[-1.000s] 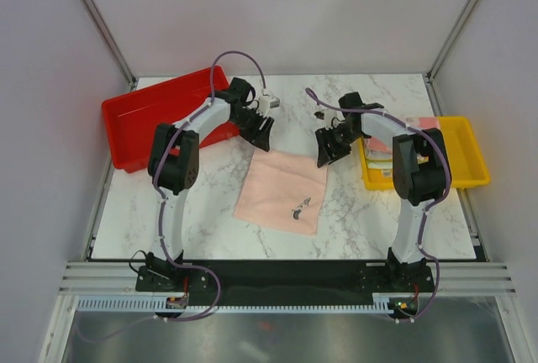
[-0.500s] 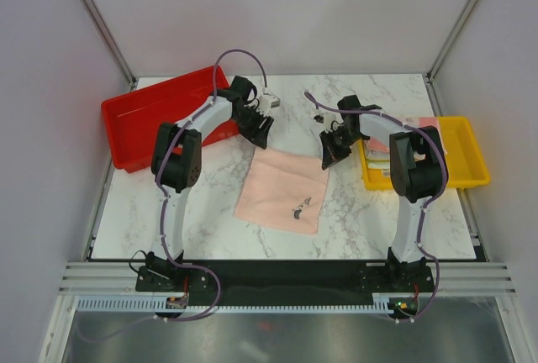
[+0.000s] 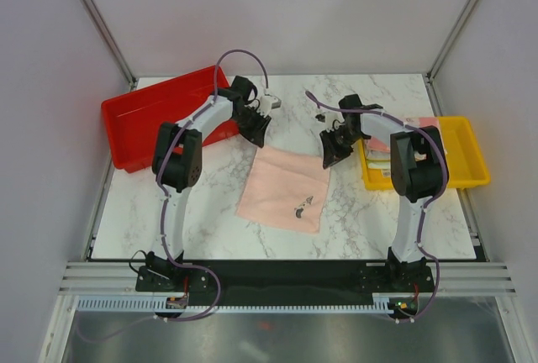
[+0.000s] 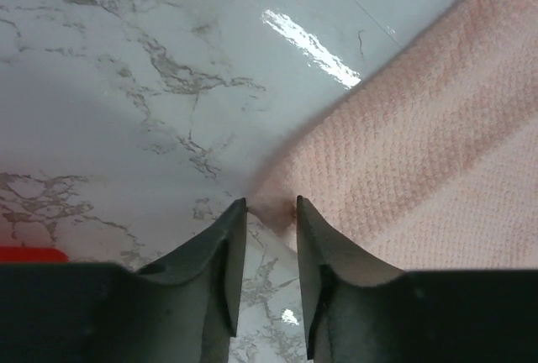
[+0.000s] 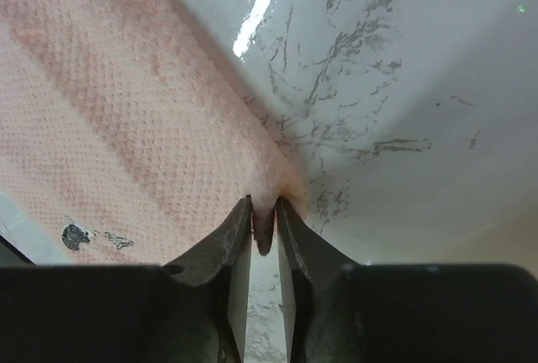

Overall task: Fold and stack the towels
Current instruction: Fold the towel

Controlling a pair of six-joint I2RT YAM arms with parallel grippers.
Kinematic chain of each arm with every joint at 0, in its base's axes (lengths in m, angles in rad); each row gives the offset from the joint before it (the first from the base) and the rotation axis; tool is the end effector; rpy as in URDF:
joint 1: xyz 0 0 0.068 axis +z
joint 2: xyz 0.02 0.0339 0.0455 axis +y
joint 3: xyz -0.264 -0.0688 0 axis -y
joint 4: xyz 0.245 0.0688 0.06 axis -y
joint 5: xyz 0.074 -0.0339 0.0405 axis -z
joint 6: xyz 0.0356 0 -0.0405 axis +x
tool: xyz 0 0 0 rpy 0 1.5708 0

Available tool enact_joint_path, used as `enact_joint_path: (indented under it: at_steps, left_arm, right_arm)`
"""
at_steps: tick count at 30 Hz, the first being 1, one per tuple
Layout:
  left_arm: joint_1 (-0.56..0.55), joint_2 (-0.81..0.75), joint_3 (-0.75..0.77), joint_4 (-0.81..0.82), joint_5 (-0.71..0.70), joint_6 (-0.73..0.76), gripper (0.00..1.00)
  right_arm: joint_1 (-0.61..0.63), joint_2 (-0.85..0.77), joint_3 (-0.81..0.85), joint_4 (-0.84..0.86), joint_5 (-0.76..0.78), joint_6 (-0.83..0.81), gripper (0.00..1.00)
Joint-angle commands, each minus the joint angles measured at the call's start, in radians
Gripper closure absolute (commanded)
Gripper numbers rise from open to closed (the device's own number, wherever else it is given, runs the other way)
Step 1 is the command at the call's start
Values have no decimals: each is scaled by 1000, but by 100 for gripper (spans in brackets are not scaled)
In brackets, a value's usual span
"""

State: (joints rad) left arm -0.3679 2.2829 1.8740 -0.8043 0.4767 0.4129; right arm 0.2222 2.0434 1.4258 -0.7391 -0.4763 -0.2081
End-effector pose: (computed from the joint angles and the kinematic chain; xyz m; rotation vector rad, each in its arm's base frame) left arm 0.4403 -0.1872 0.1720 1.1393 2.4563 -0.6461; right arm 0.3837 0.1034 0.1524 -0.6817 2.7709 0.6946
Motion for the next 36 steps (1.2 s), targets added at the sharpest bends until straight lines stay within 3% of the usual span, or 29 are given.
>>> enact_joint_path:
  at_steps: [1, 2, 3, 4, 11, 17, 27, 36]
  left_arm:
    - [-6, 23, 69, -12, 46, 50, 71]
    - [-6, 27, 77, -13, 49, 44, 77]
    - [-8, 35, 103, -12, 48, 35, 91]
    - [-8, 38, 118, -13, 45, 27, 98]
    - [-12, 12, 195, 4, -10, -26, 98]
    - [-12, -39, 149, 19, -75, -42, 98]
    - [-26, -243, -123, 80, -38, -132, 98]
    - [-37, -482, -404, 102, -27, -207, 98]
  right_arm:
    - [-15, -2, 42, 10, 19, -8, 73]
    - [-18, -5, 42, 17, 25, -5, 73]
    - [-23, -11, 42, 24, 48, 1, 78]
    - [-24, -32, 39, 36, 60, 12, 99]
    - [-32, -163, 10, 93, 123, 82, 100]
    - [-32, -232, -45, 87, 176, 137, 100]
    - [6, -425, -182, 90, 269, 292, 100]
    - [29, -690, -479, 184, 271, 479, 100]
